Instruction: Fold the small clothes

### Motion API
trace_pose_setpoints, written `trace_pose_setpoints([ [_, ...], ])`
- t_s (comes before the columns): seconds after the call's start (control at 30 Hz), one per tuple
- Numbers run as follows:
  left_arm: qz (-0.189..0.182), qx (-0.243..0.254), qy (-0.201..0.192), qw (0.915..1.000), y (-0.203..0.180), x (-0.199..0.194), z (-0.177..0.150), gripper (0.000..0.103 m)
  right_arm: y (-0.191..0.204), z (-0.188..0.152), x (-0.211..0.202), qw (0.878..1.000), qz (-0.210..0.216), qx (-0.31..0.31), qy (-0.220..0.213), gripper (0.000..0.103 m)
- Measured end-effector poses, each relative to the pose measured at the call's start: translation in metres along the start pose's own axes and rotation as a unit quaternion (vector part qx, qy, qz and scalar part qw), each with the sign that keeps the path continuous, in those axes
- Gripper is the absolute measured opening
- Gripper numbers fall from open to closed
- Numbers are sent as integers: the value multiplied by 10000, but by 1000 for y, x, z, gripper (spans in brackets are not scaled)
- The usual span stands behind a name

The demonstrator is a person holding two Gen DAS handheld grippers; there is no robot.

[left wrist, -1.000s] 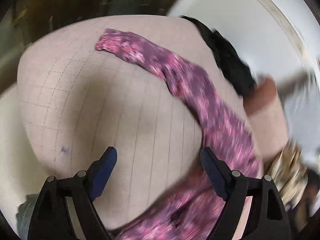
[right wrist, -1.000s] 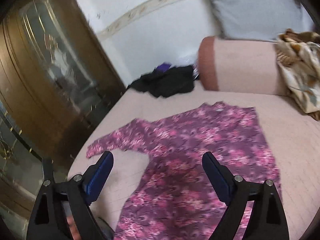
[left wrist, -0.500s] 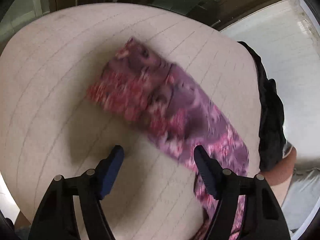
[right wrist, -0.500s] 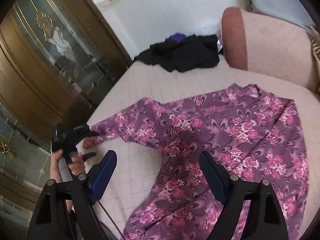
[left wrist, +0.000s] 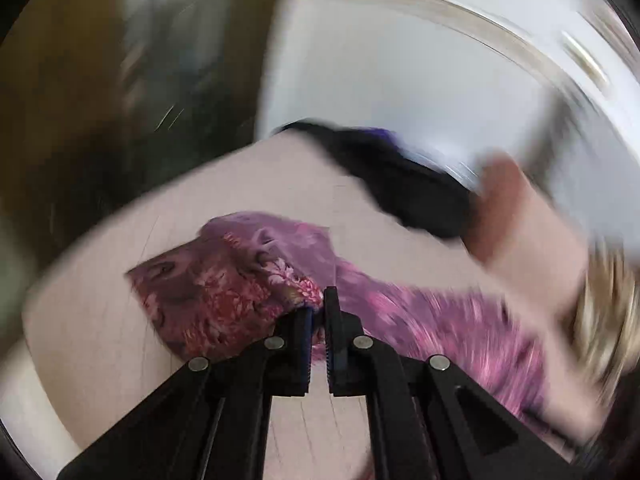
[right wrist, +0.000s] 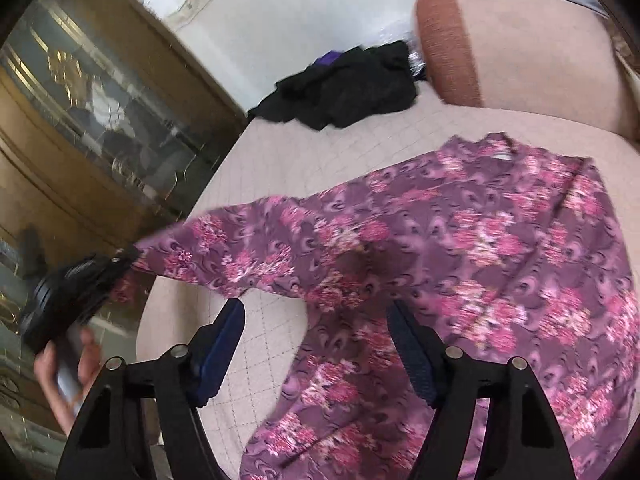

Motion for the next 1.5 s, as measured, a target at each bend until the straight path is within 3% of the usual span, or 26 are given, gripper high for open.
trace_pose_setpoints([
  [0.1, -701, 1154, 297, 9904, -75, -16, -50, 5, -32, -4, -20, 9996, -31, 270, -73, 79],
  [0.17, -1002, 1899, 515, 9753, -114, -20, -87, 5, -50, -7, -30, 9993, -4, 364, -94, 79],
  [0.27, -1233, 3007, 846, 9419, -160, -18, -140, 5, -80, -16, -43, 9984, 37, 536, -158, 79],
  [0.3, -1251, 3182, 893, 9355, -168, -18, -151, 5, -90, -19, -46, 9978, 87, 627, -174, 79],
  [0.43, -1189, 4218, 1239, 8903, -188, -7, -202, 5, -130, -31, -43, 9913, 464, 1228, -87, 79],
  [0.53, -1165, 4798, 1324, 8594, -195, -8, -233, 6, -135, -36, -28, 9859, 919, 1373, 253, 80],
  [0.7, -1003, 5305, 1503, 8282, -192, 1, -259, 9, -104, -42, 5, 9817, 1432, 798, 966, 82],
  [0.9, -926, 5472, 1671, 8149, -192, 12, -269, 9, -62, -63, 46, 9800, 1197, -73, 1587, 82],
  [1.03, -936, 5561, 1685, 8085, -193, 14, -276, 9, -43, -75, 73, 9764, 623, -877, 1871, 80],
  [1.1, -945, 5533, 1692, 8101, -193, 12, -276, 8, -44, -87, 83, 9710, 469, -975, 2130, 36],
  [1.13, -1005, 5482, 1718, 8123, -193, 10, -275, 7, -45, -87, 80, 9714, 411, -990, 2119, 30],
  [1.2, -1111, 5440, 1634, 8155, -196, 3, -270, 5, -42, -79, 56, 9774, 590, -909, 1817, 18],
  [1.27, -1484, 5335, 1403, 8208, -206, -18, -261, 5, -43, -67, 15, 9852, 747, -733, 1357, 17],
  [1.33, -2159, 5093, 1138, 8252, -220, -49, -249, 5, -52, -61, -31, 9913, 866, -487, 864, 17],
  [1.43, -2904, 4916, 1107, 8135, -236, -78, -251, 5, -77, -75, -75, 9961, 756, -154, 433, 17],
  [1.5, -2996, 5034, 1365, 7989, -239, -79, -267, 9, -98, -96, -75, 9971, 614, 60, 457, 21],
])
Point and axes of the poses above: each gripper's, at about its wrist camera, not at the fingertips, and x roughly the way its jaws point, y to its left, z to its top, the point moved 10 cm from there along x, roughly the way its jaws point, and after that the axes turned 6 degrees about -z, right-handed, at the moved point
